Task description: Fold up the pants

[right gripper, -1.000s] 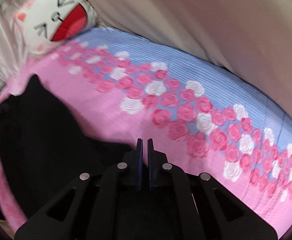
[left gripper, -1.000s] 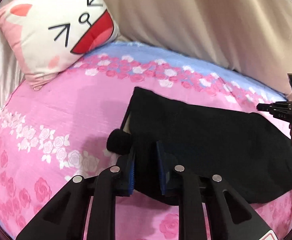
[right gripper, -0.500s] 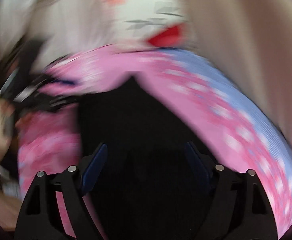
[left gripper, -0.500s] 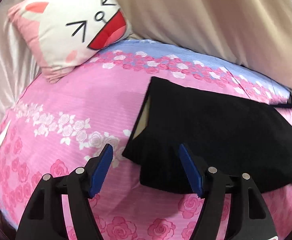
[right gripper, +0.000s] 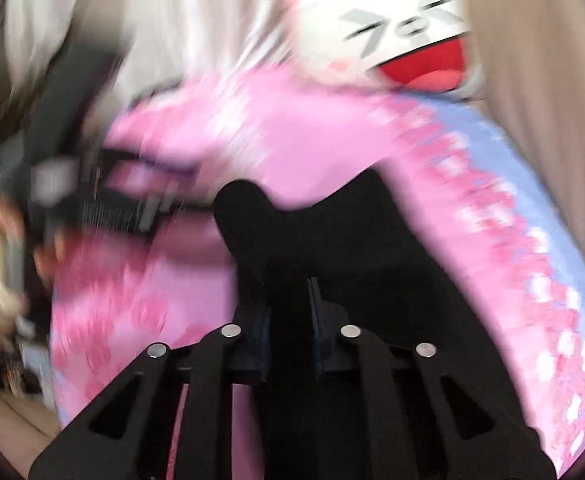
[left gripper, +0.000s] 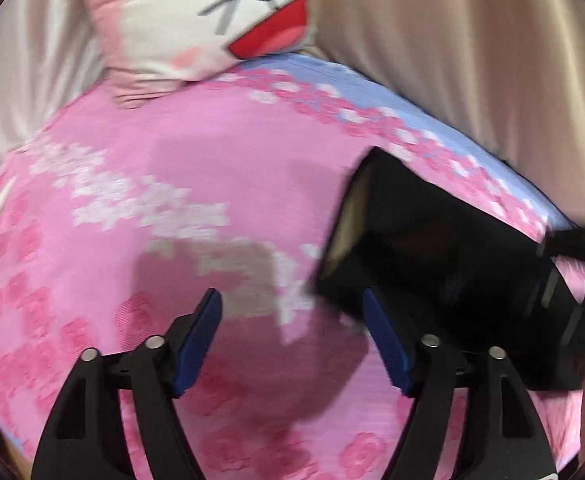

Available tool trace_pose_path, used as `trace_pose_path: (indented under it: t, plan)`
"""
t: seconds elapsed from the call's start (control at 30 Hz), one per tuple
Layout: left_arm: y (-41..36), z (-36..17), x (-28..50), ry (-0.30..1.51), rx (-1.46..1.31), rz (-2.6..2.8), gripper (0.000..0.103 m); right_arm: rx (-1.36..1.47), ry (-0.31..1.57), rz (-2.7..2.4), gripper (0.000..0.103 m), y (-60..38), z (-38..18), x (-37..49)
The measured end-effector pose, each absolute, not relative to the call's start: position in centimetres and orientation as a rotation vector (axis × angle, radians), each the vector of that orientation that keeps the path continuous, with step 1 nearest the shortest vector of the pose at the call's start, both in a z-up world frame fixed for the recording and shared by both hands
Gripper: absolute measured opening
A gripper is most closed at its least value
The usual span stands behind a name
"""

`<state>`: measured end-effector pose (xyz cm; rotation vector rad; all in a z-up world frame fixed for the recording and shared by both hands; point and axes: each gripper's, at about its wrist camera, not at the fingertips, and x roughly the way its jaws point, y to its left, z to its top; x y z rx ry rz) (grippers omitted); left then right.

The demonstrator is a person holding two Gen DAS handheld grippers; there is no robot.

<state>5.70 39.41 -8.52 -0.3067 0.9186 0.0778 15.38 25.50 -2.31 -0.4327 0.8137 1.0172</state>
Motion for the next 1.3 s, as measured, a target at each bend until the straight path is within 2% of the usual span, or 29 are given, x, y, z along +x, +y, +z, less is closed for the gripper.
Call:
trace_pose_path:
  t: [0.2, 0.23, 0.27, 0.3, 0.33, 0.47, 0.57, 0.63, 0.67, 0.7, 0.77, 0.83, 0.87, 0.9, 0.97, 1.1, 1.17, 1.23, 1.3]
  plan:
    - [36.3, -11.0, 9.4, 0.995, -0.242, 0.084, 0.073, -0.400, 0.720, 0.859, 0.014, 24.9, 2.2, 19.3]
    - [35.6, -11.0, 9.6, 0.981, -0.199, 0.104, 0.065, -0.406, 0.696, 0.837, 0.014, 25.0, 2.7, 19.4]
    - [35.1, -10.9, 9.7, 0.981, -0.183, 0.093, 0.042, -0.398, 0.660, 0.818, 0.012, 24.9, 3.4, 19.4]
    - [34.8, -10.7, 9.6, 0.978, -0.178, 0.077, 0.033, -0.380, 0.629, 0.802, 0.011, 24.9, 4.3, 19.6]
    - [34.8, -10.2, 9.2, 0.972, -0.189, 0.062, 0.027, -0.366, 0.614, 0.793, 0.011, 24.9, 4.9, 19.9]
    - [35.4, -9.3, 6.7, 0.958, -0.208, 0.026, 0.026, -0.371, 0.710, 0.865, 0.011, 25.5, 4.4, 19.7]
    - [35.5, -10.8, 5.1, 0.991, -0.205, 0.026, 0.027, -0.405, 0.767, 0.916, 0.021, 25.2, 1.8, 18.4]
    - [35.3, -10.9, 4.5, 0.966, -0.197, 0.030, 0.027, -0.442, 0.799, 0.915, 0.049, 25.2, -1.0, 18.0]
    - [35.2, -10.9, 4.5, 0.965, -0.201, 0.036, 0.027, -0.473, 0.791, 0.881, 0.071, 25.1, -2.2, 17.9]
    - [35.1, -10.9, 4.5, 0.967, -0.210, 0.044, 0.027, -0.486, 0.794, 0.871, 0.075, 25.0, -3.2, 17.9]
    - [35.1, -10.9, 4.6, 0.972, -0.215, 0.048, 0.027, -0.433, 0.875, 0.923, 0.075, 25.2, -4.6, 18.7]
    - [35.2, -10.9, 4.8, 0.985, -0.225, 0.047, 0.027, -0.368, 0.964, 0.986, 0.060, 25.6, -5.8, 19.4]
    - [35.4, -10.9, 5.1, 0.990, -0.228, 0.047, 0.027, -0.378, 0.990, 0.974, 0.032, 26.0, -6.6, 19.5]
    - [35.5, -10.9, 5.3, 0.994, -0.225, 0.046, 0.027, -0.385, 0.997, 0.954, 0.010, 26.2, -6.7, 19.6]
    - [35.7, -10.9, 5.9, 0.999, -0.226, 0.048, 0.029, -0.390, 0.942, 0.897, 0.007, 26.2, -5.4, 19.7]
    - [35.9, -11.1, 6.5, 1.003, -0.218, 0.053, 0.031, -0.378, 0.643, 0.659, 0.006, 24.4, 2.0, 19.4]
    - [35.8, -11.1, 6.8, 1.006, -0.201, 0.057, 0.031, -0.429, 0.545, 0.603, 0.006, 25.0, 3.8, 17.9]
    - [35.9, -11.1, 7.0, 1.008, -0.201, 0.056, 0.031, -0.541, 0.493, 0.607, 0.006, 27.6, 2.6, 14.7]
    - [36.3, -11.0, 6.7, 1.010, -0.221, 0.051, 0.032, -0.692, 0.505, 0.656, 0.007, 31.3, -1.7, 10.7]
